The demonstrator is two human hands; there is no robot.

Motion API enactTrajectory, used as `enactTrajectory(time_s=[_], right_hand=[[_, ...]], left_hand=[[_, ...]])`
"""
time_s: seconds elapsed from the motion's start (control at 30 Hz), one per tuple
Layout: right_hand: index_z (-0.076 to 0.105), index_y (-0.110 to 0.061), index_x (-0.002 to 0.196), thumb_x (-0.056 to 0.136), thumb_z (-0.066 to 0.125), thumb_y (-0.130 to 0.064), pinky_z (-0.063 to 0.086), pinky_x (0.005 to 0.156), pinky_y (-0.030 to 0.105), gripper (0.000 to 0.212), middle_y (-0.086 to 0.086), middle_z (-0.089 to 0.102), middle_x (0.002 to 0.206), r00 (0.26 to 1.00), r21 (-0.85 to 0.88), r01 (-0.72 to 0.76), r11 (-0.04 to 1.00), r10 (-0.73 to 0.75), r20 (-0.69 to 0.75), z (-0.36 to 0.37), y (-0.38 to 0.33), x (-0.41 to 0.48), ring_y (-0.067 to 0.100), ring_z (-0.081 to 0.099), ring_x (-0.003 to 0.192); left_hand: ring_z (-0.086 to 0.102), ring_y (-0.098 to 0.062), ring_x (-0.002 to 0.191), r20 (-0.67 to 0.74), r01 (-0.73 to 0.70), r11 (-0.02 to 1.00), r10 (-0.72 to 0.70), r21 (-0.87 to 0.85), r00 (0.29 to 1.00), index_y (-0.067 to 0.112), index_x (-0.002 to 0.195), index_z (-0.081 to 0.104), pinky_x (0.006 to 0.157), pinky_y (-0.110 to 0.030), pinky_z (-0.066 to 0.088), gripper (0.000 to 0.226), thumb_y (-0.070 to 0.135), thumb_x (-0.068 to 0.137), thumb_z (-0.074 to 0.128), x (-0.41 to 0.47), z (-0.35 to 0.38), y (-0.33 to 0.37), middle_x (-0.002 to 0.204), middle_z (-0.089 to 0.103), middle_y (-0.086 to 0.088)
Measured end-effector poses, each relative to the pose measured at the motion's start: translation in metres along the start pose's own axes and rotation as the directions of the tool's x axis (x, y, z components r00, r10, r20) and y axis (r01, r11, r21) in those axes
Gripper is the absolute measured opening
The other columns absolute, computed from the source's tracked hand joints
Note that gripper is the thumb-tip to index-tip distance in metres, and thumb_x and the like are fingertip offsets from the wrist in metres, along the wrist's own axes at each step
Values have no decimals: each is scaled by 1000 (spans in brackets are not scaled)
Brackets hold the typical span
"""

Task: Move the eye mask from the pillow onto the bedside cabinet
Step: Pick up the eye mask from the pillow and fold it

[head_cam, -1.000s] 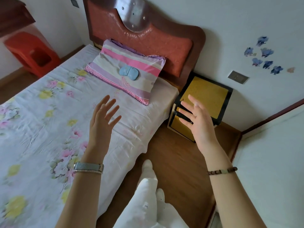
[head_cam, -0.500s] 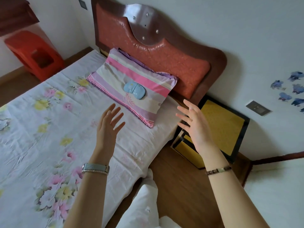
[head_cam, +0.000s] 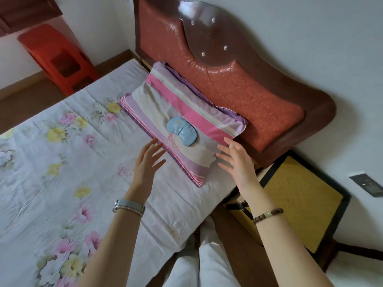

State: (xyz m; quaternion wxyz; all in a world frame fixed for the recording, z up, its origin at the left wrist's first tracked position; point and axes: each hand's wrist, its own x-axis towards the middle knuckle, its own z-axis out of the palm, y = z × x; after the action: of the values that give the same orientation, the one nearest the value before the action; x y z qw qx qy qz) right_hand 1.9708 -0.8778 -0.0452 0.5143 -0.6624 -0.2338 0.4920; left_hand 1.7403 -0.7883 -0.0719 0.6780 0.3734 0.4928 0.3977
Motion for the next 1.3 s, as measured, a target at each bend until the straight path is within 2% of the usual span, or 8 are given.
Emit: enactTrajectory(time_s=[0.33, 0.5, 0.67, 0.83, 0.9, 1.03, 1.2, 1.3], right_hand=[[56, -19, 131, 103, 48, -27, 52, 88, 29, 30, 9, 63, 131, 989, -117, -141, 983, 145, 27, 23, 50, 162, 20, 64, 111], [58, -22, 129, 101, 53, -27, 47, 107, 46, 29, 6, 59, 137, 992, -244, -90, 966, 110, 67, 32, 92, 232, 22, 59, 123], [55, -26, 127, 97, 59, -27, 45, 109, 49, 30, 3, 59, 135, 981, -278, -140, 950, 171, 92, 43, 125, 268, 23, 57, 125], [57, -13, 130, 93, 66, -14, 51, 80, 9, 38, 5, 63, 126, 987, -258, -121, 958, 145, 74, 53, 146, 286, -5, 60, 99], [55, -10, 132, 91, 67, -9, 48, 72, 4, 42, 3, 63, 120, 985, -246, -137, 959, 157, 66, 58, 151, 291, -9, 60, 92], [53, -4, 133, 90, 66, -1, 52, 74, 8, 46, 6, 67, 116, 980, -196, -175, 965, 190, 58, 66, 154, 293, -1, 66, 94], [60, -1, 126, 89, 67, 0, 54, 76, 12, 38, 14, 72, 114, 991, -184, -123, 975, 130, 26, 69, 142, 292, 12, 68, 93], [62, -7, 119, 90, 67, -4, 59, 85, 28, 30, 10, 72, 112, 994, -132, -102, 986, 105, 19, 68, 124, 289, 21, 69, 100]], left_hand=[[63, -23, 109, -170, 178, 984, -177, -9, 970, 18, 125, 56, 83, -31, 53, 27, 27, 101, 47, 134, 21, -74, 113, 66, -2], [59, -26, 112, -213, 250, 968, -249, -22, 945, 11, 134, 51, 91, -37, 53, 36, 24, 101, 48, 201, 30, -129, 123, 62, -9], [50, -32, 130, -257, 327, 944, -325, -38, 910, 12, 142, 43, 101, -45, 49, 47, 26, 99, 51, 245, 36, -168, 142, 49, -13], [57, -26, 112, -247, 373, 928, -366, -18, 897, 9, 145, 37, 92, -39, 51, 55, 24, 96, 57, 273, 39, -181, 130, 55, -15], [58, -25, 102, -274, 362, 931, -361, -47, 892, 5, 144, 38, 84, -33, 53, 55, 18, 95, 59, 279, 40, -181, 119, 57, -16], [64, -32, 113, -231, 370, 926, -378, -81, 896, 0, 137, 49, 93, -37, 55, 50, 9, 91, 66, 280, 40, -181, 124, 62, -18], [75, -18, 83, -118, 298, 949, -310, -104, 943, 3, 110, 68, 72, -25, 59, 24, -1, 86, 68, 268, 47, -169, 91, 79, -4], [75, -21, 90, -95, 258, 953, -274, -156, 957, 5, 111, 66, 76, -27, 58, 28, -1, 84, 70, 259, 54, -154, 99, 78, -7]])
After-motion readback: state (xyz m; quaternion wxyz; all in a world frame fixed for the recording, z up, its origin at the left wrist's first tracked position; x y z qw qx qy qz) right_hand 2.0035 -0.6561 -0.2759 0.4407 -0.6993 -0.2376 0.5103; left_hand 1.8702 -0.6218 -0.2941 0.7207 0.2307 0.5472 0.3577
